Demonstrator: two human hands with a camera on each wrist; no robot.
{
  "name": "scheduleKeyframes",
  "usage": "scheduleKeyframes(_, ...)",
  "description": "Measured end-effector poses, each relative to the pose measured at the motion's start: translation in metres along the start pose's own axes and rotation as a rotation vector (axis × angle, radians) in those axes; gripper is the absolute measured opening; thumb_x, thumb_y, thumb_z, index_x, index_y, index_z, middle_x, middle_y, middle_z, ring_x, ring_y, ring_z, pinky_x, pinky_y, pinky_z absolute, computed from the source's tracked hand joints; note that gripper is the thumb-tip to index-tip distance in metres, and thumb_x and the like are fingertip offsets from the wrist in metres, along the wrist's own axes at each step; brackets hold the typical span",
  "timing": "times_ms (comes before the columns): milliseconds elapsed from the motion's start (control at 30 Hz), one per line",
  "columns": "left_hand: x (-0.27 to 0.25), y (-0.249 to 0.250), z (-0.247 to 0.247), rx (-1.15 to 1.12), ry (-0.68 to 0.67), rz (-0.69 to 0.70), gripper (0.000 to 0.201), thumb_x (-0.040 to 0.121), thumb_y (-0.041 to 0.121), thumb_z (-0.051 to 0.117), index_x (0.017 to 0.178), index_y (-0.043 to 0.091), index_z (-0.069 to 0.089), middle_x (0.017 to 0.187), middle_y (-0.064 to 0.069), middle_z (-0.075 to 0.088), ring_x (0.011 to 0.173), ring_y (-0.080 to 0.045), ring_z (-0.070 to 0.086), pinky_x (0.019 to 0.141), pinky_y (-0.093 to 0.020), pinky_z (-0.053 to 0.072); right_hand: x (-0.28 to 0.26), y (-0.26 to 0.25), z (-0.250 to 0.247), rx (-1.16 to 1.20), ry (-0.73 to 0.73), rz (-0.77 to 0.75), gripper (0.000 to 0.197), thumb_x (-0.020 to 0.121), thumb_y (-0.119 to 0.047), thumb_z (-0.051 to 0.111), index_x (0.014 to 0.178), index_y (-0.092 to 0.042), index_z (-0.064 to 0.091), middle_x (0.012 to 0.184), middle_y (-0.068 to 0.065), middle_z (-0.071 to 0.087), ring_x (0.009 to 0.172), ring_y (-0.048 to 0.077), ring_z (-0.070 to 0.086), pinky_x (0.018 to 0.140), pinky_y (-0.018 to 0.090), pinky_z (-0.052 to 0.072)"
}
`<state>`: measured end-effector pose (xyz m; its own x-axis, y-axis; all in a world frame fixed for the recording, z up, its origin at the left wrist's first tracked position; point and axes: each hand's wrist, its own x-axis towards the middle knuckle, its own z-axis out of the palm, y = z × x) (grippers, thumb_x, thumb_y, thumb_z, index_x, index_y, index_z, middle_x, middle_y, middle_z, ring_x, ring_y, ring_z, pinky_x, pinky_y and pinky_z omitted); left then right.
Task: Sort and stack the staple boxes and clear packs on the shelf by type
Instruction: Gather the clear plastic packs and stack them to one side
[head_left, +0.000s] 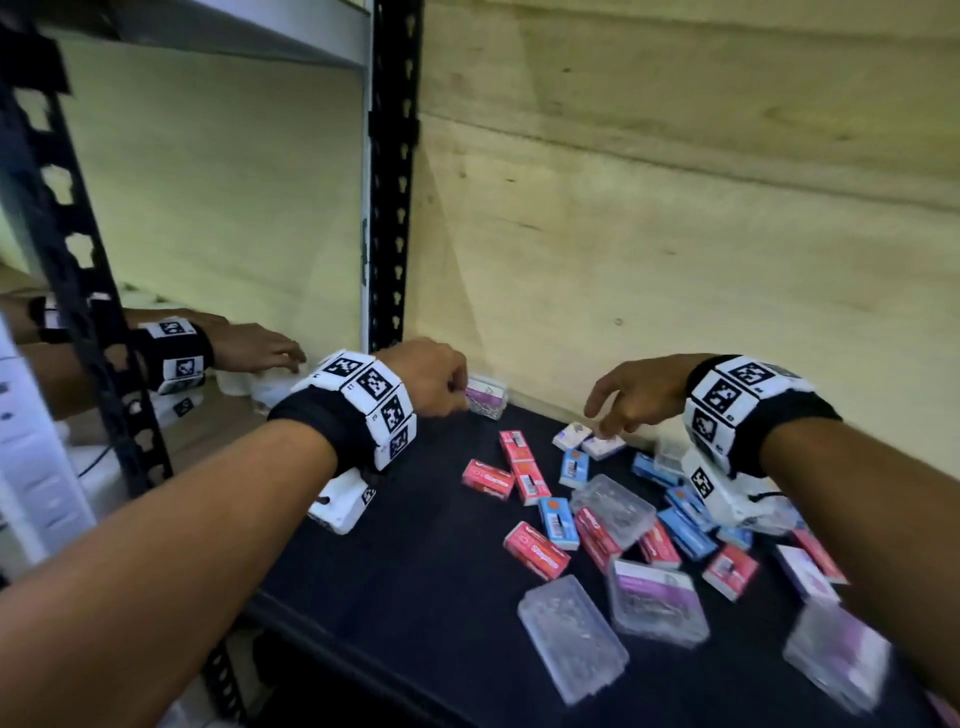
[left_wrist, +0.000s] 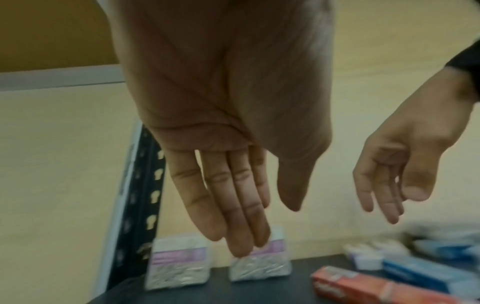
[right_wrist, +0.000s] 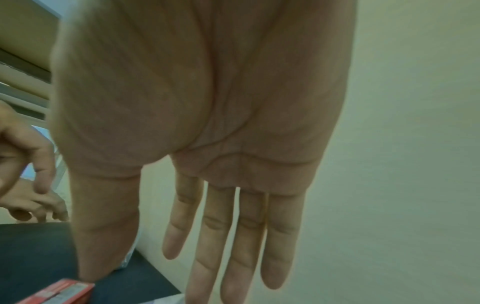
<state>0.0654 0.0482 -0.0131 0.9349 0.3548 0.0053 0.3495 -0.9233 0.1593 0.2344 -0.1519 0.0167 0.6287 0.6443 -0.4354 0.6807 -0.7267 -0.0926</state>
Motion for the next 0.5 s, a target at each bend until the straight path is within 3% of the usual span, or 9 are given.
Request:
scheduleKeyframes(100,-0.016,0.034,0.0,-0.136,-0.111,0.093,0.014,0.085,0.04,0.067,0.091,0.028,0.067,0.081,0.01,0.07,0.08,-0.012,0.067,0.084,-0.032,0.055,-0.022,0.015,0.005,0.013,0.006,0.007,0.03,0.085,-0.027,0.072,0.114,-0.027,0.066,0.1,0.002,0.074,0.09,0.017,0.068,0.08,0.031,0.053)
scheduleKeyframes(267,-0.041,0.072,0.004,-0.139,-0.233,0.216,0.019,0.083,0.042,0.069,0.098,0.031,0.071,0.077,0.015,0.07,0.067,-0.001,0.061,0.084,-0.028,0.048,-0.048,0.019,0.021,0.093,-0.012,0.006,0.022,0.082,-0.026,0.078,0.101,-0.029,0.067,0.108,0.007,0.073,0.103,0.024,0.068,0.086,0.034,0.055)
scheduleKeyframes(367,-0.058,0.083,0.004,-0.183,-0.39,0.292,0.022,0.083,0.026,0.074,0.105,0.028,0.071,0.087,0.004,0.074,0.069,-0.006,0.064,0.084,-0.03,0.052,-0.057,0.015,0.031,0.101,-0.012,-0.014,0.028,0.081,-0.024,0.08,0.105,-0.027,0.066,0.112,0.012,0.071,0.096,0.026,0.067,0.085,0.036,0.056)
scheduleKeyframes(433,-0.07,0.089,0.006,-0.16,-0.439,0.349,0.033,0.083,0.014,0.074,0.113,0.026,0.069,0.101,0.002,0.071,0.074,-0.002,0.063,0.073,-0.017,0.052,-0.061,0.013,0.038,0.079,-0.027,-0.026,0.034,0.082,-0.02,0.078,0.111,-0.029,0.063,0.109,0.015,0.07,0.08,0.022,0.063,0.074,0.034,0.056)
scheduleKeyframes(500,-0.08,0.096,0.009,-0.132,-0.472,0.385,0.044,0.081,0.009,0.075,0.119,0.028,0.066,0.109,0.003,0.067,0.066,0.009,0.059,0.065,-0.009,0.047,-0.061,0.011,0.045,0.032,-0.055,-0.031,0.047,0.082,-0.016,0.077,0.122,-0.031,0.057,0.101,0.014,0.068,0.073,0.02,0.059,0.066,0.029,0.052)
